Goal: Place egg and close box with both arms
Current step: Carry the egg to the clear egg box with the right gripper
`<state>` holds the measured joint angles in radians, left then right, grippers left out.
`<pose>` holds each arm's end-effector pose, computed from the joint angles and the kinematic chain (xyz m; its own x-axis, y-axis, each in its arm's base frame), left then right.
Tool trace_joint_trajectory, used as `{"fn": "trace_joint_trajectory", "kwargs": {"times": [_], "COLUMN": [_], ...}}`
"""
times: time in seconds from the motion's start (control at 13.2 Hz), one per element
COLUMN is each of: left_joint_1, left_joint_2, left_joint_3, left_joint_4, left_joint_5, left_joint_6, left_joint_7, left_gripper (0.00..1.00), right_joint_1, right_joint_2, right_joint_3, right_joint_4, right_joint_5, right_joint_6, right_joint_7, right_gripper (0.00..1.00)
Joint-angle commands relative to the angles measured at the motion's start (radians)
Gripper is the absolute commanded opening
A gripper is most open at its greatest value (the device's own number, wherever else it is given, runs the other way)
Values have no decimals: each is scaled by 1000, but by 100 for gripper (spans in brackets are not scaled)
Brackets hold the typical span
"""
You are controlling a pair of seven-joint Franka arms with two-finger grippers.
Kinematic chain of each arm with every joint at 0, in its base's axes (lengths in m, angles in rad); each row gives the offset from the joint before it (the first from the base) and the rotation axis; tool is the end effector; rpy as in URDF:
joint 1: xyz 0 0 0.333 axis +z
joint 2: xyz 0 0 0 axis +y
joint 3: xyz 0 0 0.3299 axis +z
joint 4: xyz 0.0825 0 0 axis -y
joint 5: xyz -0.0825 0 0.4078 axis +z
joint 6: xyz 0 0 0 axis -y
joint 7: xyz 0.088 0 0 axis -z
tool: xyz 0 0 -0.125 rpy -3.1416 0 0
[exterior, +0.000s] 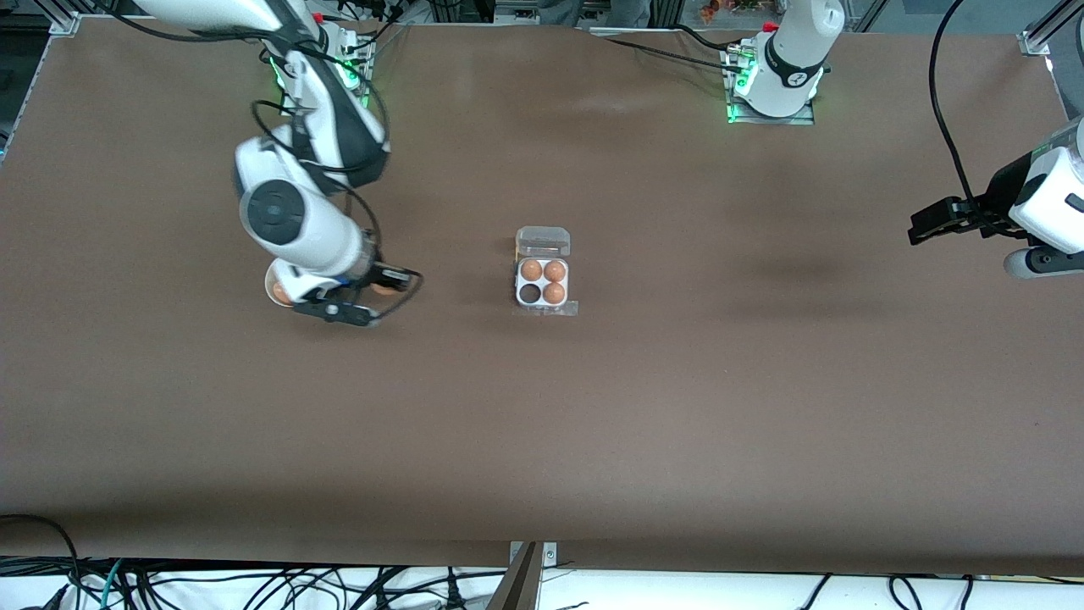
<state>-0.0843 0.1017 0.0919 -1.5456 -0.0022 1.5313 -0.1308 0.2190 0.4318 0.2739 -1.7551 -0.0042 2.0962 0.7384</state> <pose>0.6013 0.0018 0.5698 0.9839 0.1384 -0.1134 0.1368 -0.9904 -0.0221 0.5967 0.3053 0.3070 0.9580 -0.2558 -0.1298 -0.2617 -0.9647 -0.0303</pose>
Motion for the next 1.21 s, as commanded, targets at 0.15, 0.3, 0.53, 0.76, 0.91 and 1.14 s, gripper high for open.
{"fn": "trace_joint_trajectory", "kwargs": {"times": [0.15,0.3,0.53,0.76,0.91,1.14], "left_joint_1": [6,6,3,-9,-18,-37], "left_joint_2": [10,10,12,18,20,29], "left_joint_3": [0,0,-3,-6,-26,-50], "left_joint_4": [25,25,25,25,25,27], "left_joint_5": [-21,-21,-21,-21,-22,-77], "left_joint_6": [-17,-17,-17,-17,-17,-16], "left_joint_7": [22,22,20,17,13,10], "left_gripper": [100,100,100,100,100,100], "right_joint_1": [163,212,258,275,293,300], "right_joint_2": [247,297,324,357,369,378], "right_joint_3": [5,5,5,5,4,4], "right_joint_4": [320,383,384,384,382,381], "right_joint_5": [20,18,20,12,15,7], "right_joint_6": [-15,4,56,59,74,85], "right_joint_7": [275,352,407,407,412,411], "right_gripper": [18,18,18,18,19,26]}}
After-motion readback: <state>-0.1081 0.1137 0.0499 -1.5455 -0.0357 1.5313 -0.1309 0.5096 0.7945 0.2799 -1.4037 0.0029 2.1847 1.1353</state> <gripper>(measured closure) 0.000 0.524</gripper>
